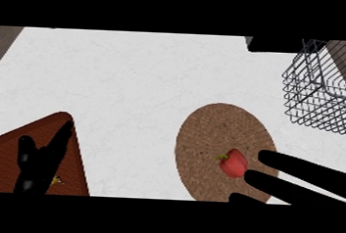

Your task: Pick the bell pepper from the placemat and place it in the basket

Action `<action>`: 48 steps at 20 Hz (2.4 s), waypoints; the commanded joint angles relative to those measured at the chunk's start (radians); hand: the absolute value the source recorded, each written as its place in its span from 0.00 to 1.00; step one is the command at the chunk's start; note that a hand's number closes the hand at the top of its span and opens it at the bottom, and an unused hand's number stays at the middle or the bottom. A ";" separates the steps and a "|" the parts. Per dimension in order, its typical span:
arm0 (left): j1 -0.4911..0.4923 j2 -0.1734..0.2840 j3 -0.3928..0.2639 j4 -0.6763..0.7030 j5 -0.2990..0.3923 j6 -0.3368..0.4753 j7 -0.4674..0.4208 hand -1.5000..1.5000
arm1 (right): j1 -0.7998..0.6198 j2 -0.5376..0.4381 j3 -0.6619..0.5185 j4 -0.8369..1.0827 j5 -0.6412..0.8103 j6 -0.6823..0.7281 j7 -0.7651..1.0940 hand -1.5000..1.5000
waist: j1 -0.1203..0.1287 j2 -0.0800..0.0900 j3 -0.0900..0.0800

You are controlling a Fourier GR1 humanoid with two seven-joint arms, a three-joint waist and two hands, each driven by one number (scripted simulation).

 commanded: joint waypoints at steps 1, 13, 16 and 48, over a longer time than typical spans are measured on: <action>0.027 -0.061 -0.046 0.076 -0.029 0.014 -0.003 0.50 | -0.038 -0.099 -0.132 0.050 -0.064 0.129 -0.079 0.00 | 0.007 0.012 -0.009; -0.019 -0.049 0.015 0.133 -0.023 -0.064 0.005 0.50 | 0.089 0.124 0.010 0.031 0.138 0.111 -0.023 0.00 | 0.031 0.020 -0.009; 0.005 -0.038 0.023 0.106 -0.034 -0.065 0.012 0.50 | 0.158 0.159 0.027 0.006 0.205 0.101 -0.039 0.00 | 0.025 0.017 -0.008; 0.054 -0.117 0.069 0.096 -0.100 -0.105 -0.003 0.50 | 0.374 0.439 0.321 0.394 0.918 -0.267 -0.332 0.00 | 0.019 0.014 -0.009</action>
